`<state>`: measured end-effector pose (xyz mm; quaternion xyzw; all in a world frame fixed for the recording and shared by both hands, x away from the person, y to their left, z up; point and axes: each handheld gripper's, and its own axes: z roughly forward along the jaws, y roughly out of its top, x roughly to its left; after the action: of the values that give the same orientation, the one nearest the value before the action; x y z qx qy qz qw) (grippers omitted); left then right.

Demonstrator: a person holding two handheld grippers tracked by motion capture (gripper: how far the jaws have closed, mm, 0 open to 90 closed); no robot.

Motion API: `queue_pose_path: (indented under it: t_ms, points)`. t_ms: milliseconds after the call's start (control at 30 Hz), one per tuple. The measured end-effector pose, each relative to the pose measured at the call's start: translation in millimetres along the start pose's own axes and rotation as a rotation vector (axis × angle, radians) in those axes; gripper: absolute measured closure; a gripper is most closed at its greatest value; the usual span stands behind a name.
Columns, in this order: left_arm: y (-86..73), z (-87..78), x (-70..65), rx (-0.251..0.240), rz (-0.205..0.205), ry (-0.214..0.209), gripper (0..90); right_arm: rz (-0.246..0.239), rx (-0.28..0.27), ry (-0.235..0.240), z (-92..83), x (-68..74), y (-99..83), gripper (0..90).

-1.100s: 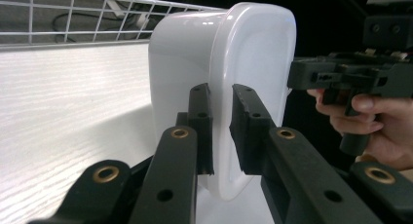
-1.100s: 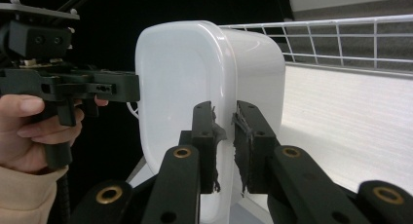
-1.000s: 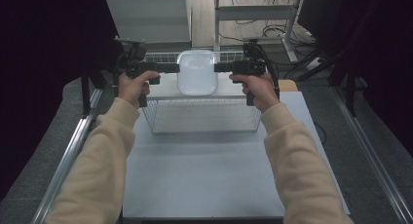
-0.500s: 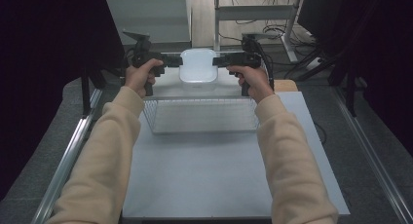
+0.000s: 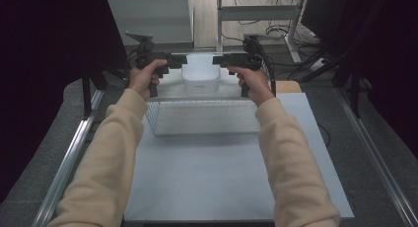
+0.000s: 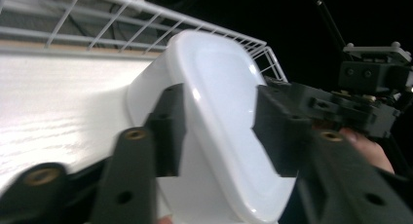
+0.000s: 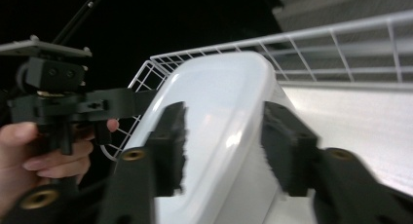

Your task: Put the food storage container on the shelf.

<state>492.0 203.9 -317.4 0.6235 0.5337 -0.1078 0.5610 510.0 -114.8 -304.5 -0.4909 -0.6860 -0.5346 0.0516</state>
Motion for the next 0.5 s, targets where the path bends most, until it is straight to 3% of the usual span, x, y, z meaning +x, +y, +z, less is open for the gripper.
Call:
queue_pose_path:
  t_ms: [67, 233, 333, 500]
  points:
    - [-2.1, -3.3, -5.2, -0.003, 0.036, 0.014, 44.1, -0.055, -0.013, -0.017, -3.7, 7.0, -1.5, 40.0]
    - [-12.8, -15.2, -22.0, -0.021, 0.153, 0.081, 37.0, -0.159, -0.024, -0.035, -18.8, 21.3, -6.6, 31.4]
    - [-25.8, -26.9, -33.8, -0.044, 0.229, 0.109, 34.7, -0.237, -0.039, -0.035, -32.2, 27.6, -16.1, 30.2]
    - [-56.5, -44.4, -42.8, -0.042, 0.318, 0.147, 31.5, -0.314, -0.039, -0.034, -55.2, 29.5, -37.8, 29.9]
